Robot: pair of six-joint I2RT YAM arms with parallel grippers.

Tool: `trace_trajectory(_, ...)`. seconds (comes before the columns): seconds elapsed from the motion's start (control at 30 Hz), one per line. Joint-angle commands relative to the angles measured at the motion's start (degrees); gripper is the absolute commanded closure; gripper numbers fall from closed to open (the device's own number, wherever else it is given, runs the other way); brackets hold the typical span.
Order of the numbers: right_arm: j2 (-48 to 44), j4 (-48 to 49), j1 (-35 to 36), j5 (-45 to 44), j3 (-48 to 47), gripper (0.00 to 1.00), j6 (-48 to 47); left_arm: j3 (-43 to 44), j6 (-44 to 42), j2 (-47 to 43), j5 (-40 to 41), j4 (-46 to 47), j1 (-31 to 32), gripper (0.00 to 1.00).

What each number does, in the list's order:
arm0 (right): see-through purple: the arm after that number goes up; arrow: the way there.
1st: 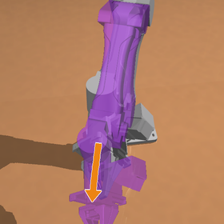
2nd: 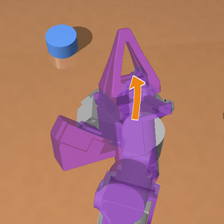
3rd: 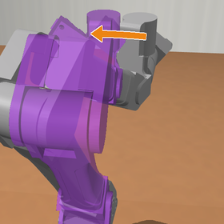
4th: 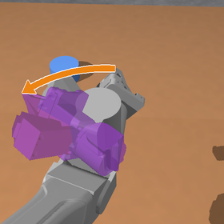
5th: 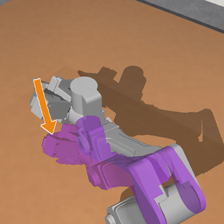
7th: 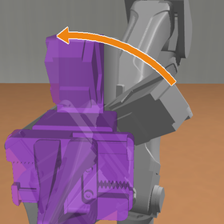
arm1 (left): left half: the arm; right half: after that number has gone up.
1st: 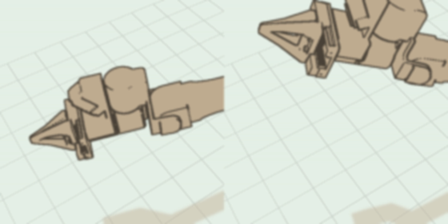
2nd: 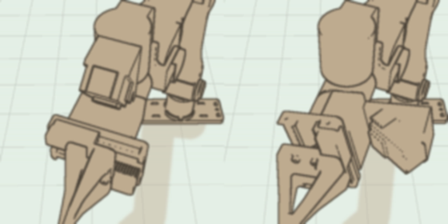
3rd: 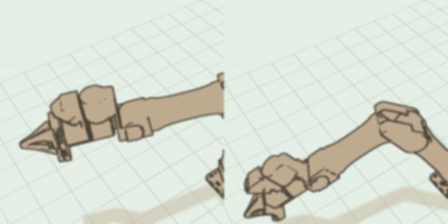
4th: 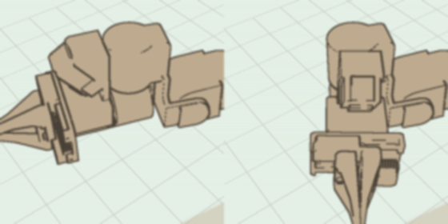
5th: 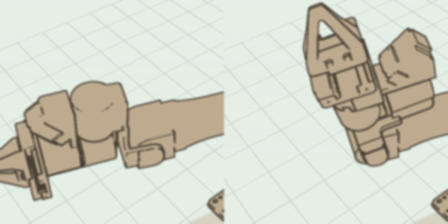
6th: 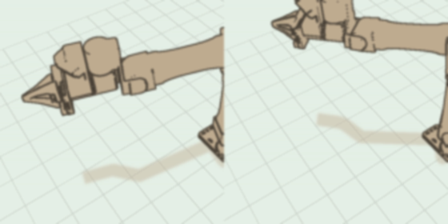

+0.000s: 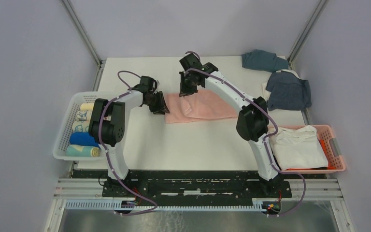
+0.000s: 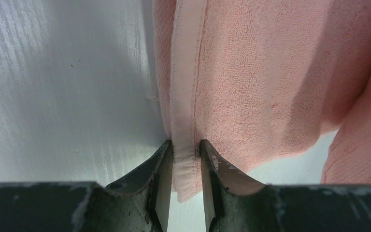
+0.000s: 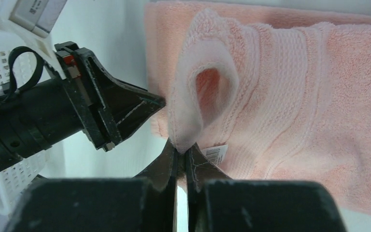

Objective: Roll the towels
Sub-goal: Fold the towel at the center of the board.

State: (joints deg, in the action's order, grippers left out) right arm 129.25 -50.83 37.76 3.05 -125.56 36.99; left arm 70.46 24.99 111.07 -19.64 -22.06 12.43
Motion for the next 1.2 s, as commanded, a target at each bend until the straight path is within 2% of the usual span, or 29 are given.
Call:
trace_trajectory(0.0, 0.9, 3.9, 0.8, 3.1, -1.8, 0.91, 1.4, 0.1, -1.1, 0.0, 0.8, 0.0, 0.7, 0.65)
trace_trajectory(0.33, 4.7, 11.1, 1.5, 7.6, 1.0, 0.87, 3.5, 0.3, -1.3, -0.1, 1.6, -0.3, 1.2, 0.66)
trace_trajectory(0.57, 6.4, 12.9, 1.5, 10.7, 1.0, 0.81, 4.4, 0.4, -1.6, -0.3, 2.4, -0.5, 1.2, 0.65)
trace_trajectory(0.73, 5.6, 13.1, 1.6, 14.7, 1.0, 0.65, 3.9, 0.3, -1.5, -0.5, 3.5, -0.7, 1.3, 0.64)
trace_trajectory(0.83, 3.3, 13.1, 1.4, 14.7, 1.9, 0.53, 2.8, -0.3, -1.2, -1.2, 4.5, -0.5, 1.2, 0.62)
trace_trajectory(0.97, -2.5, 12.7, -0.3, 13.8, 5.4, 0.48, 0.0, -1.3, -0.9, -3.9, 8.3, -1.5, 0.5, 0.58)
trace_trajectory(1.07, -9.3, 13.8, -4.0, 13.7, 12.8, 0.47, -2.4, -1.9, -0.7, -7.2, 11.8, -2.6, -1.2, 0.51)
trace_trajectory(1.17, -17.1, 17.7, -9.4, 14.5, 25.3, 0.45, -4.0, -1.9, -1.2, -10.7, 16.2, -4.4, -2.1, 0.41)
